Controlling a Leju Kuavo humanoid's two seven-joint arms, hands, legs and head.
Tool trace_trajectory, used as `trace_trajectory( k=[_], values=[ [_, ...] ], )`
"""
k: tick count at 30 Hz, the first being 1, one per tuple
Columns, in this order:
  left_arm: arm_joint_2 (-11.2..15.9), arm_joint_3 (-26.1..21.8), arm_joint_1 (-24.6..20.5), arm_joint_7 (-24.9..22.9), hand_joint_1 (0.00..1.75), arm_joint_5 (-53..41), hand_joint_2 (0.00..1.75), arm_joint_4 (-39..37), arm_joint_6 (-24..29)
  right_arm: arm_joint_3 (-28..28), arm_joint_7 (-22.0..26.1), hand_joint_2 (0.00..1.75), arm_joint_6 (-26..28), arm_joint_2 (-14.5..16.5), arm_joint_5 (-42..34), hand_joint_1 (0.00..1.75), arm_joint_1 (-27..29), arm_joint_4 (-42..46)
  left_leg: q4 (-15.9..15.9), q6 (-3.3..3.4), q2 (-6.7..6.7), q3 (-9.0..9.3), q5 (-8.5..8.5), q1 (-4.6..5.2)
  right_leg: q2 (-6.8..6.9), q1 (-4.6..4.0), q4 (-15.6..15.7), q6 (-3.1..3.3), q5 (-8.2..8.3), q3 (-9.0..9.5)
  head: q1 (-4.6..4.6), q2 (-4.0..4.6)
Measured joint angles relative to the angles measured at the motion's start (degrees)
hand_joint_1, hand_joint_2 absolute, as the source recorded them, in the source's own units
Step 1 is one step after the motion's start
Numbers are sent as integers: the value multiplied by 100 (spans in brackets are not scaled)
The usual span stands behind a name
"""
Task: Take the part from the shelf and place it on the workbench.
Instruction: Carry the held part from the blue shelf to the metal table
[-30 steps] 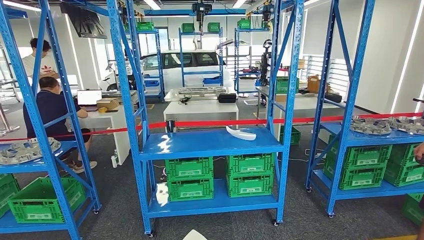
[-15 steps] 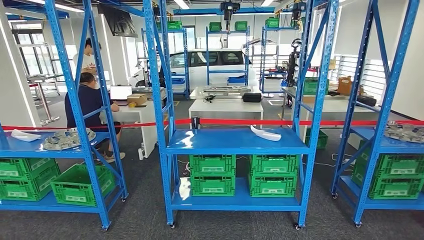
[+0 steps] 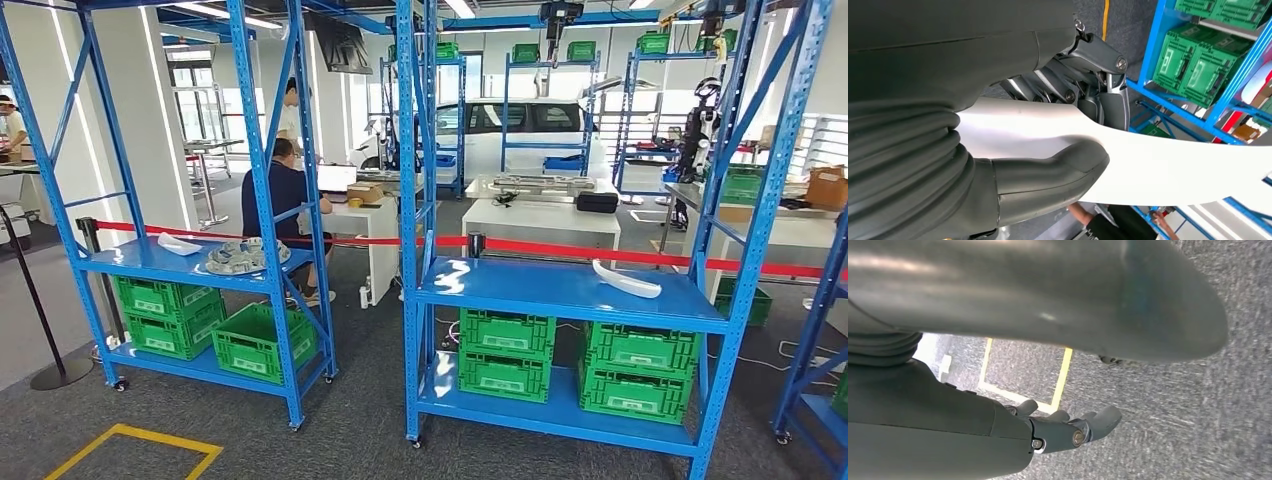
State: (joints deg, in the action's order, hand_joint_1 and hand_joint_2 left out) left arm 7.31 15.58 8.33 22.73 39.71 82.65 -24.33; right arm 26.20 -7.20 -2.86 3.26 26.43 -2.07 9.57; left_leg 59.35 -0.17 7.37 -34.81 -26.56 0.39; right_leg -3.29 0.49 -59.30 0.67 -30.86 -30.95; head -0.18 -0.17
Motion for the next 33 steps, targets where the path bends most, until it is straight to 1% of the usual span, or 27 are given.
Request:
trace_trajectory(
  k=[1, 2, 3, 5, 6, 7, 8, 9, 10, 11, 13, 14, 16, 17, 18, 20, 21, 22, 23, 24, 25, 26, 28, 29, 31, 32, 33],
  values=[
    [52, 28, 3, 1, 175, 4, 175, 1, -45, 2, -8, 0, 20, 32, -48, 0, -1, 0, -10, -37, 45, -23, 21, -7, 77, 13, 20, 28, 25, 6, -4, 0],
    [97, 51, 1, -4, 175, 7, 175, 1, -76, 9, -18, 0, 54, 56, -91, 0, -3, 1, 20, -70, -4, -54, 1, 4, 141, 31, 48, 64, 52, 16, 1, 0],
    [137, 68, -13, -18, 175, 9, 175, 1, -97, 21, -30, 0, 85, 81, -126, 0, -3, 1, 140, -106, -129, -121, -81, 15, 213, 51, 77, 96, 78, 26, 7, 0],
    [186, 84, -54, -82, 175, 3, 175, 2, -115, 53, -53, 0, 142, 115, -176, 0, 15, 2, 726, -185, -497, -386, -426, 2, 362, 69, 104, 132, 103, 32, 24, 0],
    [197, 84, -68, -140, 175, -19, 175, 8, -117, 68, -57, 0, 154, 128, -186, 0, 34, 2, 1109, -227, -610, -557, -610, -27, 447, 70, 103, 134, 104, 28, 26, 0],
    [199, 82, -68, -205, 175, -53, 175, 25, -117, 79, -54, 0, 163, 139, -192, 0, 51, 2, 1408, -262, -667, -684, -719, -60, 532, 75, 101, 131, 102, 25, 28, 0],
    [196, 78, -60, -272, 175, -95, 175, 53, -116, 88, -41, 0, 168, 148, -191, 0, 63, 2, 1520, -293, -695, -719, -725, -92, 613, 82, 100, 122, 97, 25, 28, 0],
    [192, 67, -53, -336, 175, -149, 175, 89, -113, 94, -21, 0, 168, 158, -188, 0, 68, 2, 1408, -322, -724, -636, -628, -122, 693, 95, 97, 107, 90, 29, 28, 0],
    [180, 45, -49, -398, 175, -213, 175, 136, -105, 97, 12, 0, 163, 167, -179, 0, 69, 2, 1060, -348, -783, -427, -450, -147, 769, 113, 93, 83, 79, 41, 29, 0],
    [152, 10, -48, -468, 175, -285, 175, 190, -86, 97, 57, 0, 155, 174, -159, 0, 69, 2, 617, -363, -912, -179, -298, -158, 838, 121, 88, 49, 64, 58, 30, 0],
    [57, -102, -29, -622, 175, -434, 175, 328, 30, 97, 169, 0, 119, 178, -75, 0, 70, 2, -5, -312, -1111, 174, -122, -149, 949, 112, 78, -41, 31, 96, 29, 0],
    [0, -182, 8, -691, 175, -487, 175, 420, 122, 94, 220, 0, 95, 175, -9, 0, 67, 2, -88, -263, -1148, 198, -125, -134, 993, 99, 82, -87, 24, 114, 26, 0],
    [-91, -365, 141, -781, 175, -546, 175, 643, 288, 79, 285, 0, 43, 168, 125, 0, 50, 2, -76, -156, -1027, 170, -117, -121, 1069, 99, 112, -177, 18, 154, 19, 0],
    [-131, -452, 215, -805, 175, -563, 175, 762, 334, 69, 303, 0, 20, 155, 176, 0, 37, 2, -93, -114, -966, 170, -106, -126, 1010, 110, 98, -218, -11, 164, 13, 0],
    [-161, -523, 271, -818, 175, -578, 175, 867, 369, 59, 317, 0, 0, 143, 214, 0, 27, 2, -113, -69, -899, 188, -89, -136, 877, 120, 7, -245, -93, 137, 7, 0],
    [-231, -631, 379, -783, 175, -642, 175, 1050, 497, 16, 333, 0, -46, 108, 346, 0, 16, 2, -139, -4, -766, 196, -62, -143, 511, 114, -545, -249, -428, -104, -9, 0],
    [-267, -677, 469, -740, 175, -686, 175, 1156, 597, -29, 336, 0, -81, 86, 442, 0, 14, 2, -135, 17, -696, 188, -59, -134, 402, 98, -961, -232, -626, -307, -13, 0],
    [-306, -713, 592, -699, 175, -731, 175, 1278, 695, -85, 333, 0, -124, 57, 540, 0, 9, 2, -127, 30, -622, 181, -63, -122, 357, 81, -1334, -216, -759, -499, -16, 0],
    [-339, -736, 718, -684, 175, -762, 175, 1409, 767, -141, 332, 0, -169, 19, 608, 0, 0, 2, -115, 36, -543, 177, -67, -110, 341, 67, -1546, -199, -780, -621, -16, 0],
    [-369, -737, 804, -708, 175, -779, 175, 1512, 804, -184, 336, 0, -209, -26, 636, 0, -15, 2, -100, 41, -458, 173, -70, -102, 332, 58, -1529, -179, -677, -637, -18, 0],
    [-395, -710, 821, -764, 175, -784, 175, 1570, 822, -210, 351, 0, -236, -73, 620, 0, -35, 2, -80, 42, -360, 169, -73, -99, 302, 54, -1263, -153, -466, -533, -19, 0],
    [-420, -659, 769, -824, 175, -768, 175, 1568, 836, -222, 383, 0, -245, -115, 568, 0, -55, 2, -57, 38, -257, 162, -74, -98, 220, 52, -853, -123, -235, -358, -20, 0],
    [-449, -508, 524, -875, 175, -699, 175, 1397, 851, -216, 470, 0, -189, -177, 395, 0, -84, 2, -8, -6, -57, 125, -71, -87, 8, 52, -181, -86, 13, -81, -25, 0],
    [-450, -427, 387, -861, 175, -657, 175, 1264, 833, -201, 503, 0, -140, -188, 293, 0, -95, 2, 2, -40, 16, 99, -64, -87, -52, 50, -42, -76, 30, -33, -26, 0],
    [-448, -242, 105, -820, 175, -601, 175, 930, 724, -115, 508, 0, -39, -189, 70, 0, -116, 2, -21, -127, 144, 48, -26, -101, 22, 45, -6, -37, 41, -34, -27, 0],
    [-451, -151, -33, -820, 175, -583, 175, 766, 660, -60, 480, 0, -7, -183, -35, 0, -121, 2, -20, -153, 106, 25, -14, -107, 88, 49, 10, 3, 64, -24, -26, 0],
    [-466, -43, -197, -847, 175, -565, 175, 580, 593, 9, 437, 0, 18, -177, -147, 0, -122, 2, 36, -176, -27, -20, -46, -101, 159, 55, 28, 46, 87, -14, -19, 0]
  ],
)
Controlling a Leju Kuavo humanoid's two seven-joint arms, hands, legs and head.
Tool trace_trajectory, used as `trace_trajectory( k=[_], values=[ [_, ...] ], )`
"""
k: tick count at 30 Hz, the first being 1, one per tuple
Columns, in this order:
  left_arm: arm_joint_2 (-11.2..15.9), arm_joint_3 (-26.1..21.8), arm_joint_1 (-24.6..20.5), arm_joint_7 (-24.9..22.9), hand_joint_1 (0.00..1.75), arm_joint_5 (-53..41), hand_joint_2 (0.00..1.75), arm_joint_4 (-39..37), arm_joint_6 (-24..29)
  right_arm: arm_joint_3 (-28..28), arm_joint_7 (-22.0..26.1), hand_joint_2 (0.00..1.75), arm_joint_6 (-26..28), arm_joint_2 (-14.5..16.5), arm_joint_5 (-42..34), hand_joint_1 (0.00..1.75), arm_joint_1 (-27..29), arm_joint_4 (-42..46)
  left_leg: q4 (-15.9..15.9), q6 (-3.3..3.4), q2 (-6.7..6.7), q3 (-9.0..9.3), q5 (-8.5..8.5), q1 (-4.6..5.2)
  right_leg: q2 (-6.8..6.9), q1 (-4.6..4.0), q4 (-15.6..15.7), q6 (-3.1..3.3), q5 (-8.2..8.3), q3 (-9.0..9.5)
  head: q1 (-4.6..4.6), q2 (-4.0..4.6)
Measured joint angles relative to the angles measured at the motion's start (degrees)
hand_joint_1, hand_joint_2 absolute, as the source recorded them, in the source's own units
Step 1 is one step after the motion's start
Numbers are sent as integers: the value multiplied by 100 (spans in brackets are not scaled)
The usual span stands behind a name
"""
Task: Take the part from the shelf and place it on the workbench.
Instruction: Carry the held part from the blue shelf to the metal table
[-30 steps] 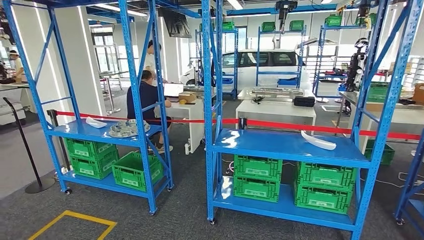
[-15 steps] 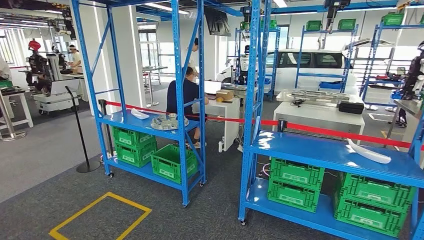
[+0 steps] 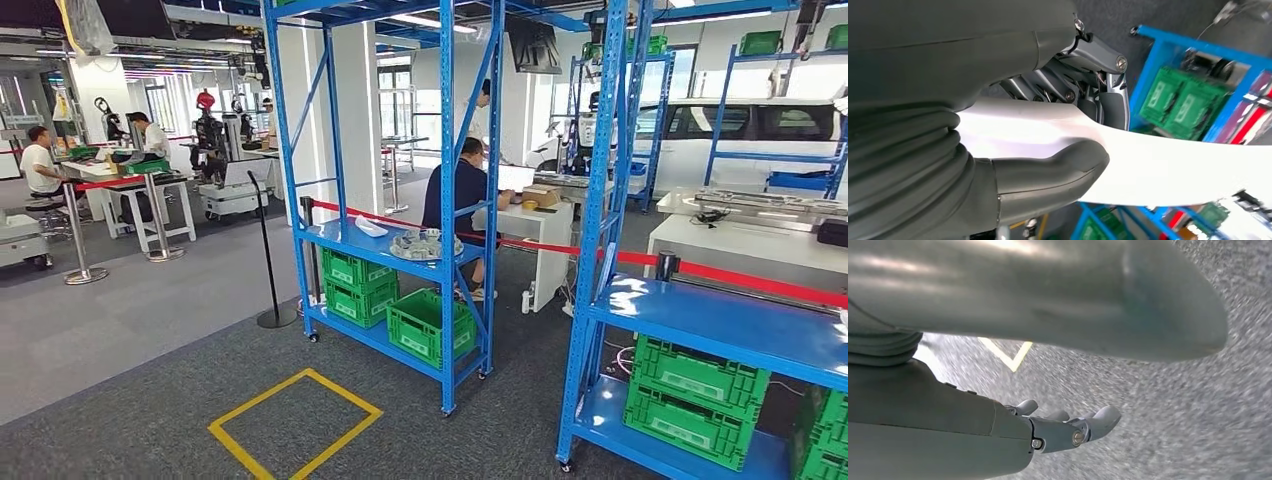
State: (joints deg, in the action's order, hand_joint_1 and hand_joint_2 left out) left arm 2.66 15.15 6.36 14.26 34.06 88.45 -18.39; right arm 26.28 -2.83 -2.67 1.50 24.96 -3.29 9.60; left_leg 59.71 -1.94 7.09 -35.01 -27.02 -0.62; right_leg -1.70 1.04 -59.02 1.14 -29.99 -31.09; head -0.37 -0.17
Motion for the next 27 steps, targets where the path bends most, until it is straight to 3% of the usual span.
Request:
trace_trajectory(
  k=[1, 3, 5, 6, 7, 9, 11, 12, 14, 16, 18, 20, 21, 22, 23, 25, 27],
  values=[
    [-27, 104, -175, -52, 175, 19, 175, -172, -53, 65, -53, 0, 13, 8, -96, 0, 7, 0, 160, -17, -192, -88, -96, 9, 77, 10, 17, 36, 21, 7, 7, 0],
    [-121, 319, -561, -191, 175, 69, 175, -507, -135, 215, -163, 0, 28, 22, -257, 0, 35, 0, 806, -54, -572, -393, -441, 15, 241, 5, 24, 69, 34, -2, 25, 0],
    [-207, 481, -855, -305, 175, 117, 175, -765, -170, 352, -254, 0, 49, 51, -321, 0, 72, 0, 1444, -98, -668, -682, -679, -4, 417, 0, 22, 74, 31, -13, 25, 0],
    [-229, 524, -942, -342, 175, 132, 175, -852, -177, 406, -289, 0, 59, 79, -322, 0, 85, 0, 1512, -110, -689, -695, -652, -15, 500, 1, 21, 73, 28, -15, 25, 0],
    [-235, 542, -990, -365, 175, 142, 175, -904, -179, 441, -313, 0, 66, 107, -304, 0, 93, 0, 1318, -114, -720, -574, -515, -22, 566, 2, 20, 68, 23, -9, 25, 0],
    [-203, 529, -1038, -384, 175, 155, 175, -953, -180, 475, -337, 0, 71, 166, -233, 0, 105, 0, 514, -81, -927, -124, -187, -6, 684, -4, 19, 42, 4, 20, 26, 0],
    [-135, 463, -1036, -363, 175, 194, 175, -964, -186, 479, -342, 0, 66, 205, -115, 0, 119, 0, -39, -4, -1115, 154, -59, 40, 786, -25, 23, -18, -24, 59, 24, 0],
    [-89, 410, -1011, -338, 175, 226, 175, -964, -194, 476, -341, 0, 50, 214, -38, 0, 126, 0, -110, 34, -1132, 172, -73, 66, 841, -35, 33, -53, -33, 80, 22, 0],
    [31, 289, -912, -284, 175, 285, 175, -961, -222, 463, -319, 0, -4, 224, 110, 0, 129, 0, -137, 96, -981, 175, -45, 61, 927, -28, 55, -128, -53, 121, 17, 0],
    [144, 179, -797, -225, 175, 326, 175, -953, -247, 428, -266, 0, -67, 225, 223, 0, 129, 0, -185, 162, -836, 213, -2, 28, 686, -3, -119, -188, -191, 76, 11, 0],
    [219, 112, -699, -156, 175, 362, 175, -946, -260, 377, -190, 0, -127, 224, 297, 0, 148, -1, -204, 210, -687, 224, 31, 12, 310, 8, -758, -211, -531, -216, -4, 0],
    [289, 67, -573, -66, 175, 384, 175, -946, -263, 334, -84, 0, -178, 225, 347, 0, 177, -2, -194, 225, -521, 208, 38, 19, 191, -1, -1490, -208, -788, -607, -17, 0],
    [326, 43, -495, -10, 175, 388, 175, -946, -259, 317, -21, 0, -194, 225, 366, 0, 188, -2, -184, 224, -433, 203, 37, 23, 178, -4, -1613, -201, -760, -700, -18, 0],
    [360, 19, -416, 46, 175, 388, 175, -941, -253, 301, 46, 0, -205, 226, 389, 0, 195, -2, -170, 221, -345, 199, 35, 25, 162, -6, -1501, -189, -620, -682, -20, 0],
    [386, -4, -340, 99, 175, 386, 175, -919, -237, 284, 113, 0, -214, 226, 405, 0, 197, -2, -153, 213, -257, 196, 32, 24, 112, -5, -1169, -170, -403, -548, -20, 0],
    [416, -48, -220, 183, 175, 379, 175, -832, -196, 247, 225, 0, -222, 224, 434, 0, 192, -2, -108, 168, -93, 175, 20, 21, -153, -10, -380, -127, -73, -208, -20, 0],
    [436, -84, -130, 224, 175, 362, 175, -706, -143, 213, 287, 0, -228, 224, 451, 0, 168, -2, -99, 89, 46, 121, 11, 18, -292, -38, -40, -80, -5, -58, -19, 0]
  ],
)
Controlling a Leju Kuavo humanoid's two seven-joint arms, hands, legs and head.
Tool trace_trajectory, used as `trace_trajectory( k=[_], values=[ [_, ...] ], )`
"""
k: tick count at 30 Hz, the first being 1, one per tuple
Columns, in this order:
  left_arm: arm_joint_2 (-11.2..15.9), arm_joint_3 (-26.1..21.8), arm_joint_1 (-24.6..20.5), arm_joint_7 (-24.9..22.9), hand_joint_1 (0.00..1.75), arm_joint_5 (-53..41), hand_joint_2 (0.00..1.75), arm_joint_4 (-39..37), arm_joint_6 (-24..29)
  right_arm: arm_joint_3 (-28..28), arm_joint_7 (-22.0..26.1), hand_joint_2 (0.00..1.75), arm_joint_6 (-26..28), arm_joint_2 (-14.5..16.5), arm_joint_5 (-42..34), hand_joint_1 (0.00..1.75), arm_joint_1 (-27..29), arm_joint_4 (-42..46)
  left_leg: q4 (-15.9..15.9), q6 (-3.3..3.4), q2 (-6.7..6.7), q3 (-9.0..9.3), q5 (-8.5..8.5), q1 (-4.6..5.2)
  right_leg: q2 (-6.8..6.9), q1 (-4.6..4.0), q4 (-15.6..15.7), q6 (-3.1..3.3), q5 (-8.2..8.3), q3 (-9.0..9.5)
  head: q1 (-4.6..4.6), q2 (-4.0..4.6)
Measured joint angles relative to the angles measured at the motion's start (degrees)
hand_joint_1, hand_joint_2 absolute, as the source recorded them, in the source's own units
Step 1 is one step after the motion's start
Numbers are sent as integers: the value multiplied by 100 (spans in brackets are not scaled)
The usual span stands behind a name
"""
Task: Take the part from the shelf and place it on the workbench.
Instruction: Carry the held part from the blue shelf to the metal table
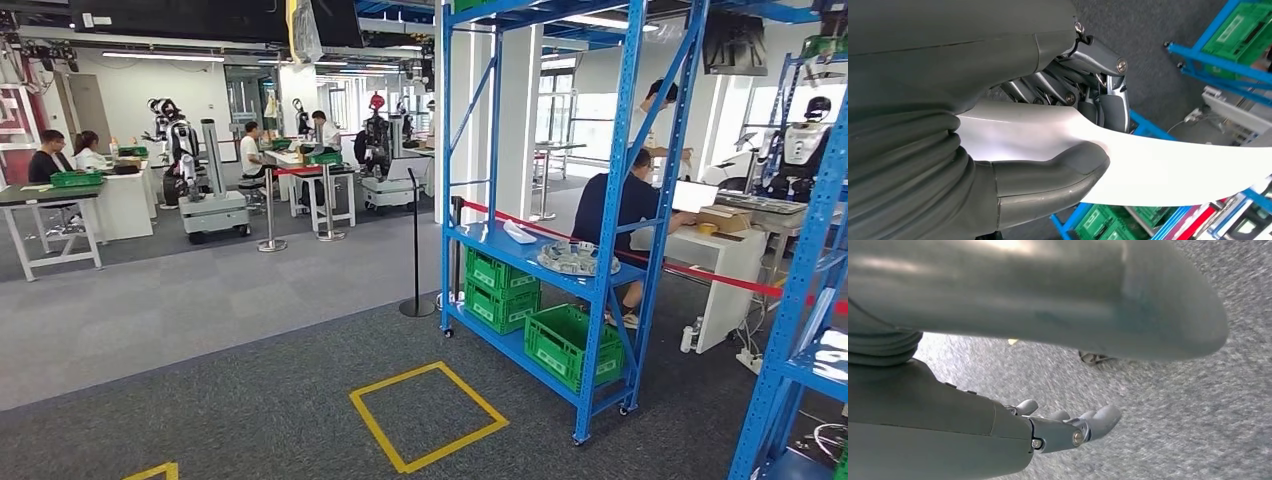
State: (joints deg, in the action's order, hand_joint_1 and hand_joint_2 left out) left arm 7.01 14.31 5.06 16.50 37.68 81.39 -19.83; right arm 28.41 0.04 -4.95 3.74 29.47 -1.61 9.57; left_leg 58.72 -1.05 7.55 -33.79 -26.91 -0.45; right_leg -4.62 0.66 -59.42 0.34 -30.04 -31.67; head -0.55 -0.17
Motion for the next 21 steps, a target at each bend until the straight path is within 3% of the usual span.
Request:
trace_trajectory(
  k=[2, 3, 4, 6, 8, 9, 10, 11, 13, 15, 17, 18, 19, 21],
  values=[
    [18, -39, 73, -8, 175, -23, 175, 136, 67, -16, 6, 0, 0, 4, 7, 0, -49, 0, -29, -76, 94, -38, 13, -9, 133, -16, 30, 71, 19, 11, 3, 0],
    [26, -64, 97, -28, 175, -32, 175, 201, 103, -19, -9, 0, 3, 8, 5, 0, -76, 0, -6, -94, 18, -50, 0, -13, 203, -12, 59, 115, 44, 23, 7, 0],
    [31, -86, 97, -63, 175, -43, 175, 262, 140, -20, -33, 0, 10, 13, -1, 0, -96, 0, 106, -111, -142, -99, -78, -13, 285, -1, 89, 161, 75, 34, 14, 0],
    [23, -121, 58, -151, 175, -81, 175, 352, 201, -20, -120, 0, 40, 23, -19, 0, -105, 0, 679, -151, -542, -352, -438, -18, 474, 4, 123, 219, 109, 43, 26, 0],
    [-7, -143, 25, -233, 175, -142, 175, 397, 231, -19, -201, 0, 75, 31, -41, 0, -86, 0, 1401, -215, -685, -671, -798, -37, 675, -2, 123, 229, 107, 31, 31, 0],
    [-27, -157, 23, -267, 175, -174, 175, 407, 235, -19, -230, 0, 89, 38, -54, 0, -77, 0, 1570, -238, -701, -730, -841, -51, 769, -3, 123, 226, 104, 26, 31, 0],
    [-46, -172, 24, -295, 175, -204, 175, 413, 236, -18, -251, 0, 99, 45, -67, 0, -72, 0, 1518, -256, -722, -674, -779, -67, 854, -2, 121, 217, 101, 26, 31, 0],
    [-65, -190, 24, -322, 175, -235, 175, 419, 235, -17, -269, 0, 106, 55, -82, 0, -69, 0, 1248, -270, -768, -504, -638, -84, 934, 2, 117, 202, 95, 30, 32, 0],
    [-114, -215, 17, -363, 175, -278, 175, 435, 227, -17, -284, 0, 113, 72, -114, 0, -65, 0, 443, -278, -1055, -31, -319, -110, 1073, -9, 86, 134, 63, 58, 34, 0],
    [-174, -227, 5, -388, 175, -314, 175, 442, 211, -16, -291, 0, 114, 79, -140, 0, -55, 0, 30, -206, -1255, 190, -169, -99, 1186, -26, 65, 34, 25, 103, 30, 0],
    [-207, -245, 0, -396, 175, -337, 175, 438, 194, -14, -296, 0, 113, 87, -148, 0, -55, 0, 22, -94, -1147, 161, -148, -70, 1310, -13, 92, -58, 8, 162, 23, 0],
    [-216, -258, -3, -393, 175, -341, 175, 436, 182, -14, -291, 0, 106, 91, -149, 0, -60, 0, 8, -48, -1074, 163, -134, -70, 1272, 7, 83, -101, -16, 186, 18, 0],
    [-227, -270, -18, -387, 175, -345, 175, 429, 170, -13, -278, 0, 98, 95, -148, 0, -60, 0, -7, -2, -996, 166, -112, -74, 1127, 27, -3, -136, -91, 167, 14, 0],
    [-265, -285, -69, -366, 175, -352, 175, 403, 137, -13, -253, 0, 80, 97, -144, 0, -43, 0, -25, 62, -833, 164, -69, -81, 698, 45, -528, -169, -401, -62, -2, 0]
  ],
)
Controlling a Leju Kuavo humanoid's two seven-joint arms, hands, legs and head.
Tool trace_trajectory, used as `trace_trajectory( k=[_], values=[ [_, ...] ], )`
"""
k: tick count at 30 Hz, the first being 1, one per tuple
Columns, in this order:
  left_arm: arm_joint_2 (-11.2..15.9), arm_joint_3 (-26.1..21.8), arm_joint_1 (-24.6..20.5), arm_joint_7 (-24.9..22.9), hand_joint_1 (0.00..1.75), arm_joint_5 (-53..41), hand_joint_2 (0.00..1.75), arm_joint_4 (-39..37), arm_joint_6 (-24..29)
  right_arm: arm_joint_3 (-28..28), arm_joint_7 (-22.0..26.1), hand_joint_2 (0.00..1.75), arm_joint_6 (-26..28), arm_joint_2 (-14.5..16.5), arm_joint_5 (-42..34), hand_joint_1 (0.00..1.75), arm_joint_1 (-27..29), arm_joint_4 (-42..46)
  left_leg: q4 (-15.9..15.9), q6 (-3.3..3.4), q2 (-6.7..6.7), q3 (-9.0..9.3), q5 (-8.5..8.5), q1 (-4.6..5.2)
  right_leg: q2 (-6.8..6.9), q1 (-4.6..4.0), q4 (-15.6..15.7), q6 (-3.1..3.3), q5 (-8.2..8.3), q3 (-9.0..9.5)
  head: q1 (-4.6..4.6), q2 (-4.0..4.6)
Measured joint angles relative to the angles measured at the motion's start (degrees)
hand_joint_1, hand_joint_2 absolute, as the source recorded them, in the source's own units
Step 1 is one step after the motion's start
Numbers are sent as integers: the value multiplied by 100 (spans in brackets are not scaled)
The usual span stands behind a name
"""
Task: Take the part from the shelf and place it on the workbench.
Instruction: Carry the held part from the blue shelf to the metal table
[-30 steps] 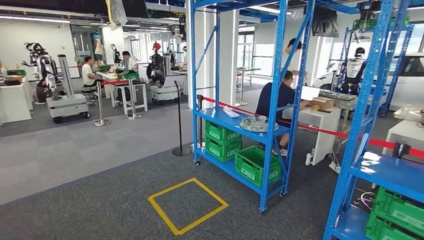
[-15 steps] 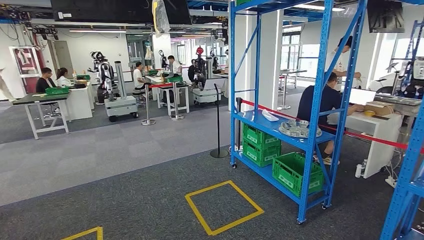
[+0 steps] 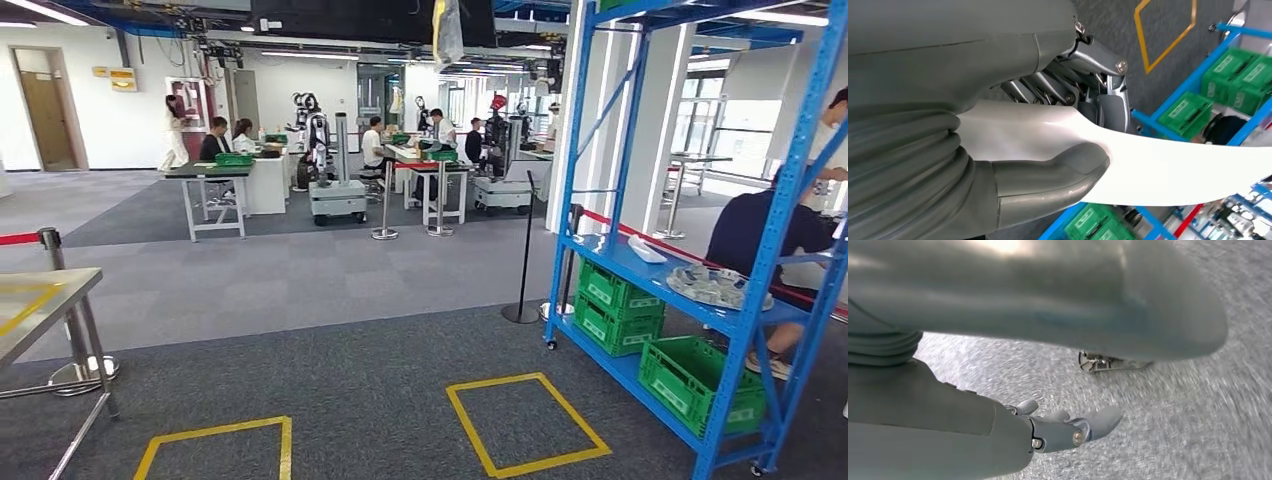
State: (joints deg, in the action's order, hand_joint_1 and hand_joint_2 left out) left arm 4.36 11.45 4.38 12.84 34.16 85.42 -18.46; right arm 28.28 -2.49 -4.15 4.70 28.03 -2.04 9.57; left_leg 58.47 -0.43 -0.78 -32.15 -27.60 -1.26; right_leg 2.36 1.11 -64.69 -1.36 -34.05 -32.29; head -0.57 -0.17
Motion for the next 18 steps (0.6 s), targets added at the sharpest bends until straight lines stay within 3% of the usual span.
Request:
trace_trajectory(
  k=[1, 2, 3, 4, 6, 8, 9, 11, 12, 14, 16, 18],
  values=[
    [-17, -6, -24, 9, 175, -5, 175, -19, -14, 0, 7, 0, -3, 1, 2, 0, 16, 0, 1, 18, 88, -15, 10, 14, -138, -9, -408, 9, -191, -205, -4, 0],
    [-32, -12, -36, 17, 175, -12, 175, -39, -25, 0, 10, 0, -5, 1, 3, 0, 32, 0, 4, 27, 180, -28, 15, 33, -189, -27, -786, 29, -321, -410, -9, 0],
    [-39, -20, -39, 22, 175, -20, 175, -60, -30, 0, 13, 0, -5, 2, 4, 0, 44, 0, 9, 34, 271, -37, 19, 56, -207, -48, -1020, 59, -352, -559, -11, 0],
    [-43, -30, -38, 29, 175, -26, 175, -79, -34, 0, 14, 0, -4, 2, 3, 0, 50, 0, 16, 40, 363, -41, 21, 75, -224, -74, -1034, 102, -263, -609, -12, 0],
    [-53, -52, -39, 39, 175, -32, 175, -110, -53, 2, 16, 0, 3, 2, 1, 0, 49, 0, 31, 43, 539, -39, 22, 94, -348, -134, -380, 204, 189, -373, -14, 0],
    [-75, -74, -41, 51, 175, -32, 175, -133, -79, 7, 18, 0, 19, -3, -8, 0, 41, 0, 36, 23, 688, -47, 29, 97, -569, -189, 359, 274, 512, -69, -14, 0],
    [-86, -82, -42, 55, 175, -32, 175, -145, -95, 12, 16, 0, 26, -4, -20, 0, 35, 0, 30, 2, 748, -60, 38, 95, -634, -209, 544, 290, 566, 2, -13, 0],
    [-97, -93, -41, 57, 175, -36, 175, -169, -128, 25, 10, 0, 37, -3, -51, 0, 20, 0, -3, -57, 873, -102, 65, 91, -570, -227, 619, 320, 575, 22, -13, 0],
    [-102, -100, -38, 55, 175, -41, 175, -178, -149, 32, 4, 0, 41, 3, -73, 0, 11, 0, 1, -79, 877, -118, 68, 94, -496, -210, 654, 345, 596, 40, -9, 0],
    [-122, -117, -50, 41, 175, -61, 175, -185, -178, 49, -14, 0, 56, 13, -101, 0, 5, 0, 222, -119, 630, -241, -86, 123, -343, -175, 739, 414, 640, 91, 4, 0],
    [-158, -123, -65, 16, 175, -94, 175, -186, -193, 73, -41, 0, 66, 19, -108, 0, 21, 0, 869, -155, 269, -553, -462, 132, -182, -169, 773, 456, 647, 112, 17, 0],
    [-201, -123, -54, -12, 175, -126, 175, -188, -196, 96, -64, 0, 71, 25, -106, 0, 38, 0, 1513, -200, 151, -876, -719, 99, -13, -167, 766, 459, 630, 108, 20, 0]
  ],
)
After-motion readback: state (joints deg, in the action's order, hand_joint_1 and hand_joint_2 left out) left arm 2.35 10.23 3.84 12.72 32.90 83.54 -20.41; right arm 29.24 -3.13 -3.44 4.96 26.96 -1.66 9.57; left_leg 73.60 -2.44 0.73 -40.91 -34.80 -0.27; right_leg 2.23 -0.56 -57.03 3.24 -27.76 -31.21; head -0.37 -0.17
